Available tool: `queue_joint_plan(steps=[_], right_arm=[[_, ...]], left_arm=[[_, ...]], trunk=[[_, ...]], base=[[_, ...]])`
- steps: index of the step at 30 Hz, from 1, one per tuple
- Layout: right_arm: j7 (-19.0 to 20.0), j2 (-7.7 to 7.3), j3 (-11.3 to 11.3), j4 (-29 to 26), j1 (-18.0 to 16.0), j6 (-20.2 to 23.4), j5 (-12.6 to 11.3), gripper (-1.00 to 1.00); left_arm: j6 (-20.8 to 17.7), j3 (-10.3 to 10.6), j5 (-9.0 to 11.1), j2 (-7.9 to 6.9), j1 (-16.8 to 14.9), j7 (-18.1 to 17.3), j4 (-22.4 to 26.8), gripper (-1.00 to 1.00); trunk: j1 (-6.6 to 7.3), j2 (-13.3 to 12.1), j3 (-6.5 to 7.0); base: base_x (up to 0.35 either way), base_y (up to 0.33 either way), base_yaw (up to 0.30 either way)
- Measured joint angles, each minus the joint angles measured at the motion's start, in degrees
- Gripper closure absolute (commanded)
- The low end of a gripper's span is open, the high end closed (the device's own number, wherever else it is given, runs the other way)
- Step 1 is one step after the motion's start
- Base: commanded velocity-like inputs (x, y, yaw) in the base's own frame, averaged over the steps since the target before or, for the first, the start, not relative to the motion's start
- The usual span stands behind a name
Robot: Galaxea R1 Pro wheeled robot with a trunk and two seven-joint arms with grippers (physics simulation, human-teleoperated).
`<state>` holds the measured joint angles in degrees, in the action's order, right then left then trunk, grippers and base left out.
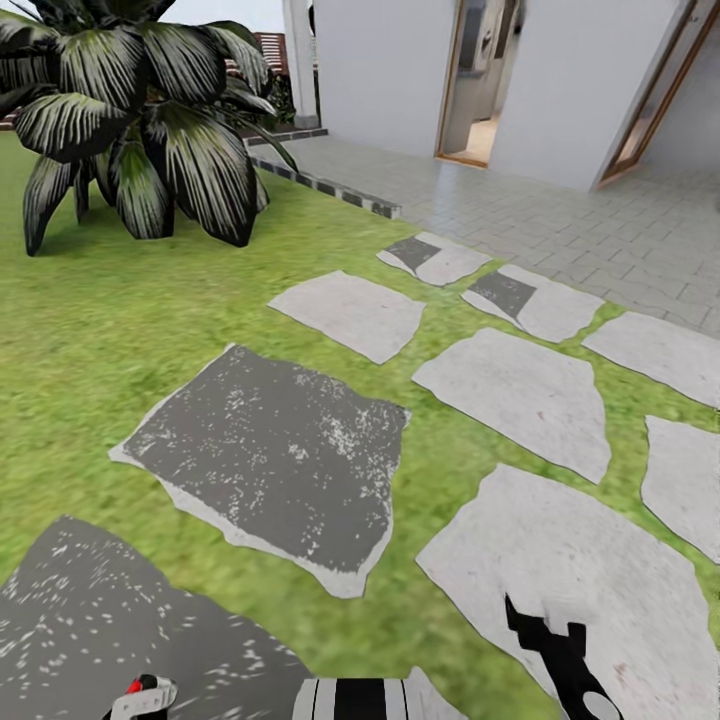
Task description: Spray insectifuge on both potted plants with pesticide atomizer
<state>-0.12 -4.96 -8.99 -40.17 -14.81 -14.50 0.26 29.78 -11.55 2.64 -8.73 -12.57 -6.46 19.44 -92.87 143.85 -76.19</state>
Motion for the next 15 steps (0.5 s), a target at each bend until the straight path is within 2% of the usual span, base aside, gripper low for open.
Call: queue_joint_plan(steps=[2,6,7,9,11,15], right_arm=[[0.0,-0.19,-0.1,3.2,0.7,-2.7,0.0,-1.00],[0.1,-0.33,-0.2,10.4,2.3,-12.1,0.0,-1.00],[0.2,-0.34,-0.2,11.6,2.4,-13.2,0.0,-1.00],[0.2,-0.46,-0.1,16.7,2.6,-17.6,0.0,-1.00],[0.2,-0.53,-0.1,18.7,2.7,-19.5,0.0,-1.00],[0.3,-0.44,0.0,20.2,2.7,-20.6,0.0,-1.00]], left_arm=[[0.4,0.0,0.0,0.13,0.2,0.0,-0.2,1.00],[0.7,0.0,0.0,0.18,1.0,0.0,-0.3,1.00],[0.7,0.0,0.0,0.18,1.1,0.0,-0.2,1.00],[1.5,-0.1,0.1,0.12,1.9,0.0,0.1,1.00],[2.4,-0.1,0.1,0.14,2.2,0.0,0.0,1.00],[3.3,-0.1,0.1,0.23,2.4,0.4,-0.3,1.00]], trunk=[[0.05,0.0,0.62],[0.15,-0.1,1.86],[0.18,-0.1,2.17],[0.23,-0.1,2.79],[0.28,-0.1,3.41],[0.39,-0.2,4.65]], base=[[0.000,0.000,-0.107],[0.000,0.000,-0.108],[0.000,0.000,-0.108],[0.000,0.000,-0.108],[0.000,0.000,-0.108],[0.000,0.000,-0.108]])
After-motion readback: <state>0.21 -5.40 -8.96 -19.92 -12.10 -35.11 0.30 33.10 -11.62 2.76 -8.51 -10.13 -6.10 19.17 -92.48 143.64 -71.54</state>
